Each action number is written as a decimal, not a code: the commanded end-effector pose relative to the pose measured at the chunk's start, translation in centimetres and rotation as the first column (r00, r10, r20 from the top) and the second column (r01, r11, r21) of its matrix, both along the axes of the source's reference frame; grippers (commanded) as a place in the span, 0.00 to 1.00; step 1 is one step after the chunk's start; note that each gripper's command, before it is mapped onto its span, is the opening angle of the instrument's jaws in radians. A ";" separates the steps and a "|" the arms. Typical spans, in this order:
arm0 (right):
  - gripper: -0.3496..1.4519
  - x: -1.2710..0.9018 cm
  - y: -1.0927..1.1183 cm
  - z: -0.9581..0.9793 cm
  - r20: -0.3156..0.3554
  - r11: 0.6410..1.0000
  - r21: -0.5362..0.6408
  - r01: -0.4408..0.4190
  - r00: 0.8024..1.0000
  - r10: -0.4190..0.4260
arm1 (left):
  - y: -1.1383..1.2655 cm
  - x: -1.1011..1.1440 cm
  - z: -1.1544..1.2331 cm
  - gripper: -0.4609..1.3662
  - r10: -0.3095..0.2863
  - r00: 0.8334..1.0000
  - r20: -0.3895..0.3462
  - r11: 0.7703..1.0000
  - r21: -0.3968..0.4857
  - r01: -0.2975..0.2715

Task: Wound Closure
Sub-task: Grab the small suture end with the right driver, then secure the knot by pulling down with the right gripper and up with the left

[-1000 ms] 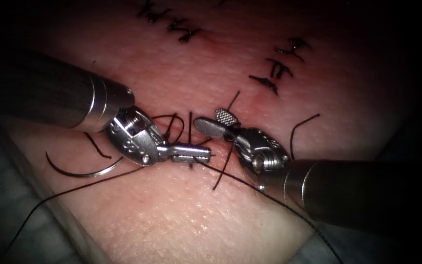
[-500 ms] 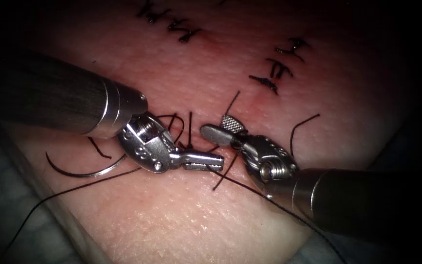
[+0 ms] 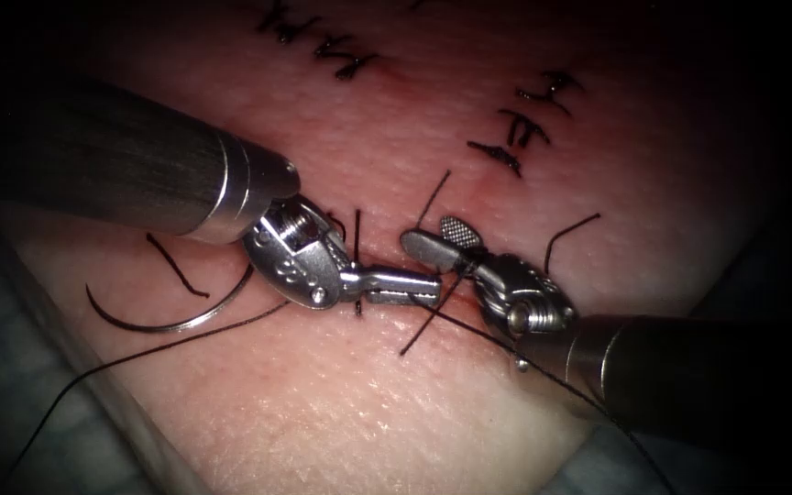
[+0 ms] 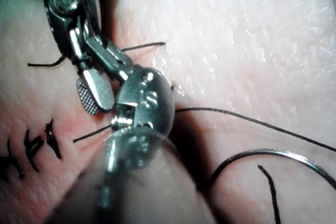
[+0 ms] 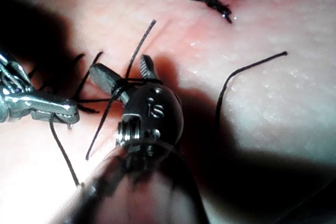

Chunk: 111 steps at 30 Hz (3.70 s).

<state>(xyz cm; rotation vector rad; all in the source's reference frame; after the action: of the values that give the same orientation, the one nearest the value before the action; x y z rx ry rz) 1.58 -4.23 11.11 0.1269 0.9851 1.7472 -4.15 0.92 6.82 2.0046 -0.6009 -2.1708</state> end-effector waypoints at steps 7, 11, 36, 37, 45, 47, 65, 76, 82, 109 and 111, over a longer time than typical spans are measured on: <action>0.79 0.00 0.15 0.15 -0.005 1.000 0.007 -0.022 1.000 0.022 | 0.06 -0.12 0.07 0.06 0.013 1.000 -0.002 1.000 0.000 -0.013; 0.79 0.00 0.18 0.23 -0.011 0.999 0.007 -0.033 0.999 0.033 | 0.07 -0.14 0.10 0.06 0.014 1.000 -0.003 1.000 0.005 -0.014; 0.72 0.05 0.37 0.56 -0.012 0.997 0.022 -0.076 0.997 0.076 | 0.05 -0.19 0.08 0.06 0.022 1.000 0.003 1.000 0.010 -0.022; 0.70 0.05 0.37 0.56 -0.012 0.997 0.022 -0.076 0.997 0.076 | 0.05 -0.19 0.08 0.06 0.022 1.000 0.003 1.000 0.010 -0.022; 0.00 0.04 0.38 0.55 -0.006 0.996 0.023 -0.091 0.996 0.091 | 0.04 -0.19 0.07 0.06 0.022 1.000 0.003 1.000 0.010 -0.022; 0.00 0.04 0.39 0.53 -0.021 0.993 0.040 -0.110 0.994 0.111 | 0.04 -0.19 0.07 0.06 0.022 1.000 0.003 1.000 0.010 -0.022; 0.00 0.16 0.35 0.33 -0.029 0.999 0.004 -0.048 0.998 0.048 | 0.05 -0.07 0.07 0.06 0.017 1.000 -0.002 1.000 0.024 -0.017; 0.00 0.28 0.05 0.06 -0.033 0.999 -0.051 0.011 0.999 -0.012 | 0.07 0.25 0.09 0.06 -0.021 1.000 -0.015 0.998 0.060 0.022; 0.00 0.32 -0.22 -0.24 -0.025 0.994 -0.082 0.073 0.997 -0.075 | 0.14 0.31 0.08 0.06 -0.034 0.999 -0.013 0.997 0.065 0.035; 0.00 0.42 -0.97 -0.96 -0.037 0.981 -0.125 0.147 0.988 -0.152 | 1.48 0.33 0.51 0.06 -0.046 0.998 -0.040 0.995 0.089 0.049; 0.00 0.42 -1.01 -1.00 -0.037 0.981 -0.124 0.149 0.987 -0.155 | 1.57 0.32 0.58 0.06 -0.048 0.998 -0.042 0.995 0.090 0.051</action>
<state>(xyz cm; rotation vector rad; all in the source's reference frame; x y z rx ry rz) 2.01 -5.26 10.10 0.1643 1.0866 1.5454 -3.83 2.54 7.42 2.0096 -0.5691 -2.2998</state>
